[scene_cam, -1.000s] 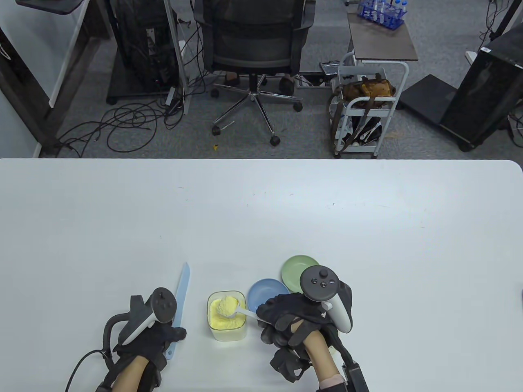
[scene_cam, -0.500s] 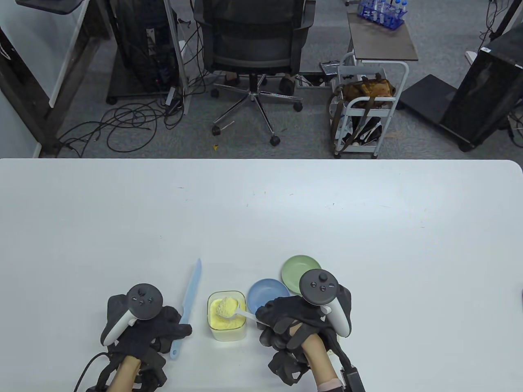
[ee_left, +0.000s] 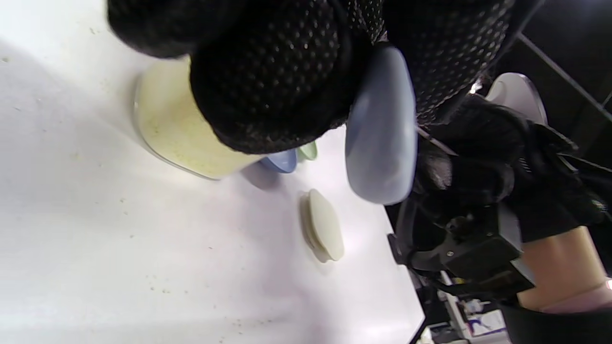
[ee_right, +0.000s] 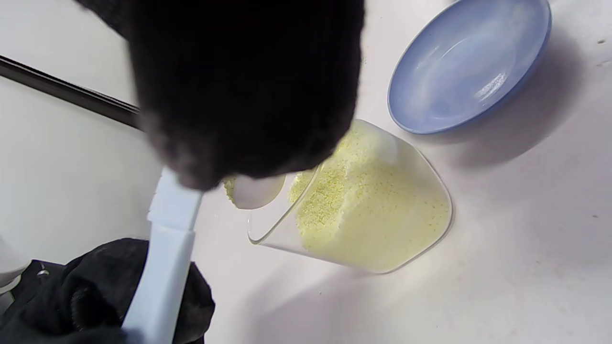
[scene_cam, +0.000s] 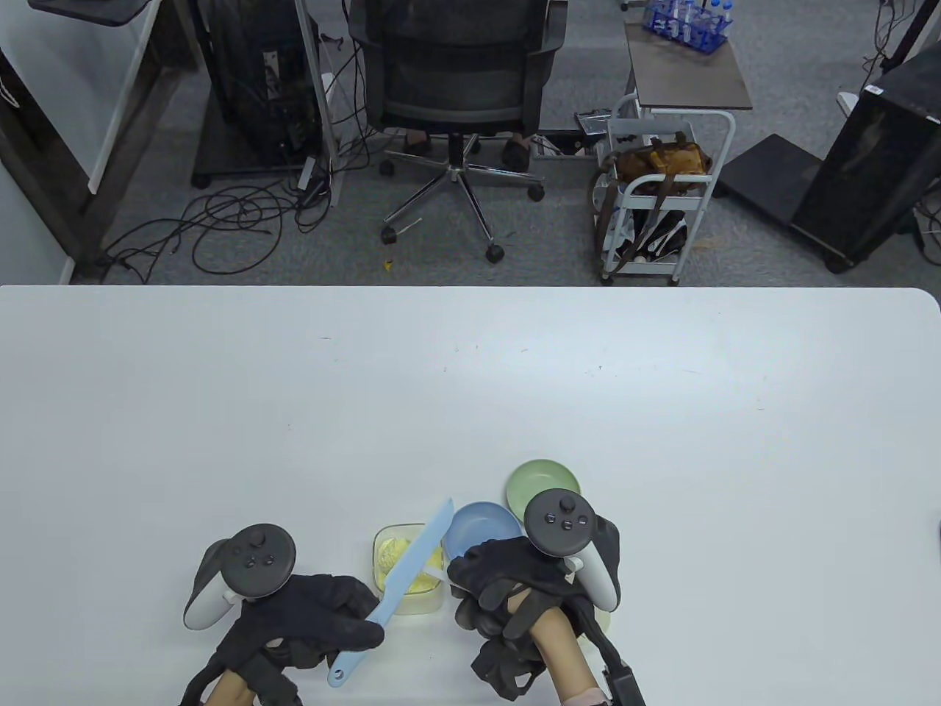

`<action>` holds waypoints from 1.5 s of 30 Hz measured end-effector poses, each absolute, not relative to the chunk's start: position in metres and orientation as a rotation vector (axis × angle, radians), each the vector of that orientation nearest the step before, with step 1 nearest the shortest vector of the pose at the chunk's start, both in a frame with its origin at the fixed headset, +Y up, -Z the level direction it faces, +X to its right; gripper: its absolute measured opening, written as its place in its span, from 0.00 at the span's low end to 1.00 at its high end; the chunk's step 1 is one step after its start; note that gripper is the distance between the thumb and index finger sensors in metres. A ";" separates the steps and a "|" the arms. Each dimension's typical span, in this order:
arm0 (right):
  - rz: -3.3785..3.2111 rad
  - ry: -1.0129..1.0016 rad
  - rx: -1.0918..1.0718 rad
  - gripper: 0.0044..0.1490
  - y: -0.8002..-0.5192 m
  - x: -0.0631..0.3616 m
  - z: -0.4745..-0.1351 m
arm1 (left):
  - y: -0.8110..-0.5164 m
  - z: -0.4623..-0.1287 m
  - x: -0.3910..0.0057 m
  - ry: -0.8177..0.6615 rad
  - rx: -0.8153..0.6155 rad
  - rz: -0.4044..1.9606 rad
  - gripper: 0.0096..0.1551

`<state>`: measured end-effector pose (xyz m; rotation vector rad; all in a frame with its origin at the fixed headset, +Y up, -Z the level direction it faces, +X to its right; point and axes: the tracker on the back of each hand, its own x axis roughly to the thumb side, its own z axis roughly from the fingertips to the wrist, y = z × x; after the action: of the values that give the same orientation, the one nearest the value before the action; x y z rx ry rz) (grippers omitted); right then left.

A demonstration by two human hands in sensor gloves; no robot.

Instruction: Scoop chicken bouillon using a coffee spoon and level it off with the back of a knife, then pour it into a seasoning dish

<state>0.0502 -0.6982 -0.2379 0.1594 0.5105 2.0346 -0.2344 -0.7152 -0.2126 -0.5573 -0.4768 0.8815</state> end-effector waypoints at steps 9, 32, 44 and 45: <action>2.028 0.484 0.158 0.23 -0.692 0.058 -0.233 | -0.723 -0.219 -0.244 -0.398 -0.564 0.849 0.27; 2.018 0.444 0.155 0.23 -0.688 0.069 -0.228 | -0.775 -0.245 -0.295 0.127 -0.525 0.671 0.27; 2.005 0.428 0.186 0.23 -0.686 0.073 -0.224 | -0.789 -0.248 -0.294 0.194 -0.527 0.513 0.24; 2.006 0.427 0.187 0.23 -0.687 0.073 -0.224 | -0.788 -0.247 -0.294 0.207 -0.502 0.475 0.25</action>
<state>0.0727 -0.6867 -0.2241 0.1871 0.4274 2.0056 -0.2939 -0.7880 -0.2468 -0.5021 0.2069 0.4746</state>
